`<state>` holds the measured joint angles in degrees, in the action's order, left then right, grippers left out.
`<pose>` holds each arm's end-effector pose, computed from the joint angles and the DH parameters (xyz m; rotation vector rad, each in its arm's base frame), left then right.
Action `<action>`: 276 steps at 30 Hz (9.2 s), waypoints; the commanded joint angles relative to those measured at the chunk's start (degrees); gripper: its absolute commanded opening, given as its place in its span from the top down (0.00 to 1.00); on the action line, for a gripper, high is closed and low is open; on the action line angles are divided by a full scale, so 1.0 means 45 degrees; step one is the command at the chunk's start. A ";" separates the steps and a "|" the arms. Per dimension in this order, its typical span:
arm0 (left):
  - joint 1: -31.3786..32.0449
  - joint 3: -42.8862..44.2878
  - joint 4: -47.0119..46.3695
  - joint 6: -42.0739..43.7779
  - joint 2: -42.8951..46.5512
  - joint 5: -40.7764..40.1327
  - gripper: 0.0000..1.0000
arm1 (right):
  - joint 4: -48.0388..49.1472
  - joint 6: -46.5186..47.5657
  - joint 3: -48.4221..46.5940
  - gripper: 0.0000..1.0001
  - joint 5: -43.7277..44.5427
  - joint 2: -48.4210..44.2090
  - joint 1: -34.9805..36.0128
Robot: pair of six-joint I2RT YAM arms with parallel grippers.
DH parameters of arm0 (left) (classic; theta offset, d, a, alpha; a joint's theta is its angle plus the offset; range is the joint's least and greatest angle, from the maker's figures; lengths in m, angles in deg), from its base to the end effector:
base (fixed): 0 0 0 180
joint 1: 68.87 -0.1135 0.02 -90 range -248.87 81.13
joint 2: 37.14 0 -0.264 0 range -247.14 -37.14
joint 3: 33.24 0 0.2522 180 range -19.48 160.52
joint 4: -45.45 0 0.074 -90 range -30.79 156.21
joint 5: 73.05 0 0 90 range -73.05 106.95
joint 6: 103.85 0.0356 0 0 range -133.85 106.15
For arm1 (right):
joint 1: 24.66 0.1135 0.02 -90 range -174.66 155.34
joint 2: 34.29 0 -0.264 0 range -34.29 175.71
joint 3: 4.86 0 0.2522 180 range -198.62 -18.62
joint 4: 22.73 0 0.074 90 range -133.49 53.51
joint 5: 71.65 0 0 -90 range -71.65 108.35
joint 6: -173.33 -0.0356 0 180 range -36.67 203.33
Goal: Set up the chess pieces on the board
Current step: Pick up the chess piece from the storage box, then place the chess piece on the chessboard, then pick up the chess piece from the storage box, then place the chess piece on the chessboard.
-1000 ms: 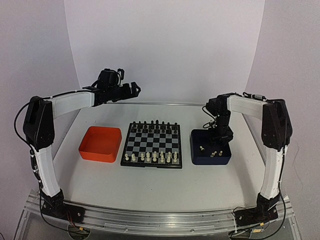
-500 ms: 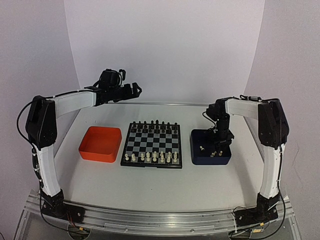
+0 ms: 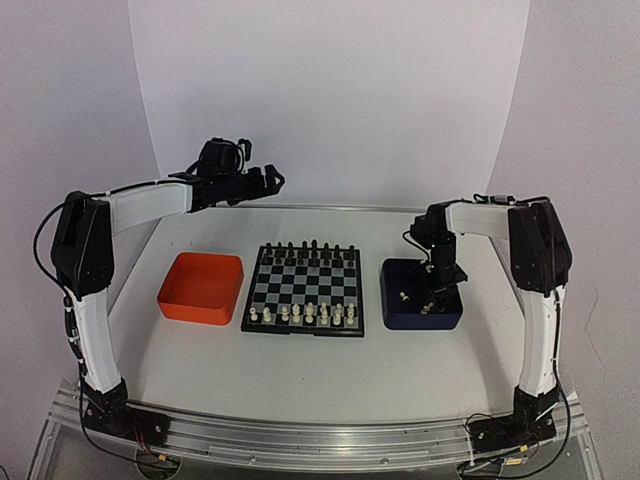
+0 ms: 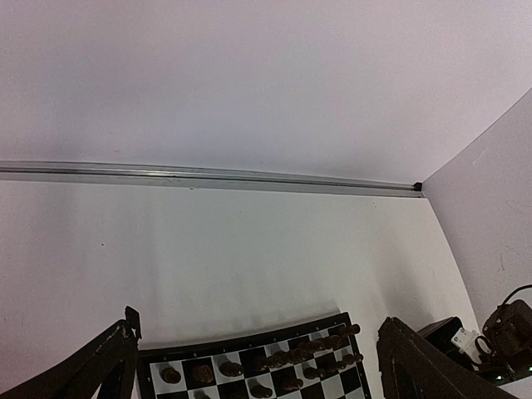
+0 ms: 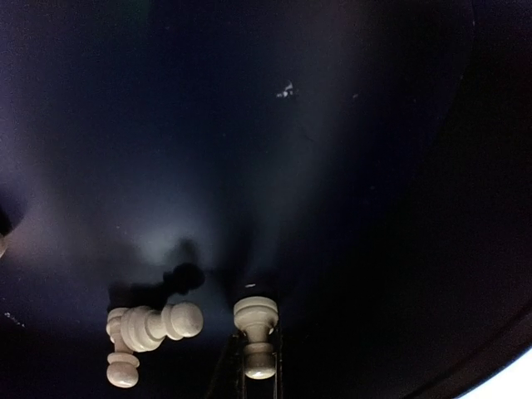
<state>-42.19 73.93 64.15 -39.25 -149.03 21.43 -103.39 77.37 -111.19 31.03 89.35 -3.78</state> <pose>0.4189 -0.2136 0.2942 0.0751 2.0385 -0.6595 0.3690 0.1324 0.1506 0.4173 -3.0062 0.3771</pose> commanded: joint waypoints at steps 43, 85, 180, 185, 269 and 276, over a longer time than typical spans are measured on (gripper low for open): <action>-0.0049 -0.7573 -0.1397 -0.1227 0.6839 -0.1881 0.00 | -0.1003 0.4212 -1.0853 1.00 -0.3835 0.3335 0.6170; -0.0049 -0.8239 -0.1177 -0.0843 0.7231 -0.2357 0.00 | 0.0427 0.6906 -1.1677 0.96 -0.3482 0.5761 0.6896; -0.0069 -0.1265 -0.0640 -0.0139 0.1799 -0.3912 0.00 | 0.5043 0.1968 0.2543 0.04 -0.2289 -0.4331 0.0312; -0.0092 0.0040 -0.0435 0.0041 0.0723 -0.4413 0.00 | 0.3960 0.1706 0.1684 0.10 -0.2357 -0.3331 0.0310; 0.3157 -0.1272 0.1191 -0.1066 0.2258 0.8252 0.34 | 1.1854 0.3767 0.2437 1.00 -0.9690 -0.6078 0.3514; 0.3291 -0.1167 0.1139 -0.1208 0.1997 0.8195 0.47 | 1.1892 0.3966 0.2173 1.00 -0.9948 -0.5741 0.3595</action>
<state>-27.77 65.61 69.76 -44.17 -139.19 57.44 -51.97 94.07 -98.53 -11.41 61.86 11.90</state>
